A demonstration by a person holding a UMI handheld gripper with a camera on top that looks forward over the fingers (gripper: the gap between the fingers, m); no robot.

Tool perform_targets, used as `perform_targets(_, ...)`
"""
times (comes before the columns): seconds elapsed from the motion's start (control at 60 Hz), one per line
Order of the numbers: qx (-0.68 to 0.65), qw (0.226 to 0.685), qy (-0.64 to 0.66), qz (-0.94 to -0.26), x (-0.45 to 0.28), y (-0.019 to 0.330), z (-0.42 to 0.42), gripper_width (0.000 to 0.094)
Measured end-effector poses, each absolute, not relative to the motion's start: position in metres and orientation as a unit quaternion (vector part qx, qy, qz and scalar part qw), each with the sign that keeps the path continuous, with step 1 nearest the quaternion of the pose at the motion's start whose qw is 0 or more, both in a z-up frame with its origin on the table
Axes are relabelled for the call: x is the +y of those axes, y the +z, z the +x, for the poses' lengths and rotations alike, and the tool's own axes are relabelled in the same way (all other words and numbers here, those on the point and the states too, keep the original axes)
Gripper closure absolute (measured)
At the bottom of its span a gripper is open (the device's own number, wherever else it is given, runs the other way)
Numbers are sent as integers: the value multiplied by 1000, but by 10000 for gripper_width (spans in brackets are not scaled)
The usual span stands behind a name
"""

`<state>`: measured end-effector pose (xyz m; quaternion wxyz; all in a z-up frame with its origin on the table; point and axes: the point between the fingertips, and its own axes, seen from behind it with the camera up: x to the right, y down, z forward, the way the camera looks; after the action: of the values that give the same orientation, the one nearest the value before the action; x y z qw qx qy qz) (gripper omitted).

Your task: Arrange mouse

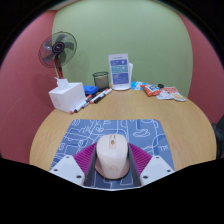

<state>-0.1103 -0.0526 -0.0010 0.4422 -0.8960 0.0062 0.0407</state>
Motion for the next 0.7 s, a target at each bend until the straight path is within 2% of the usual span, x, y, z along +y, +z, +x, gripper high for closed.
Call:
perform_targets(0.017, 5, 442, 35, -896, -54, -1, -109, 363)
perform_targets(0.117, 0, 439, 24, -898, -64, 13, -112, 69)
perform_targets(0.15, -1, 439, 21, -898, -70, 23, -113, 116)
perform_targets(0.233, 3, 448, 4, -894, -88, 55, -112, 83)
perform_targets(0.467, 10, 468, -11, -883, -172, 154, -123, 95)
perform_targets(0.6, 2, 485, -26, -874, -227, 196, -130, 91)
perform_targets(0.7, 0, 493, -29, -870, -265, 215, -137, 94)
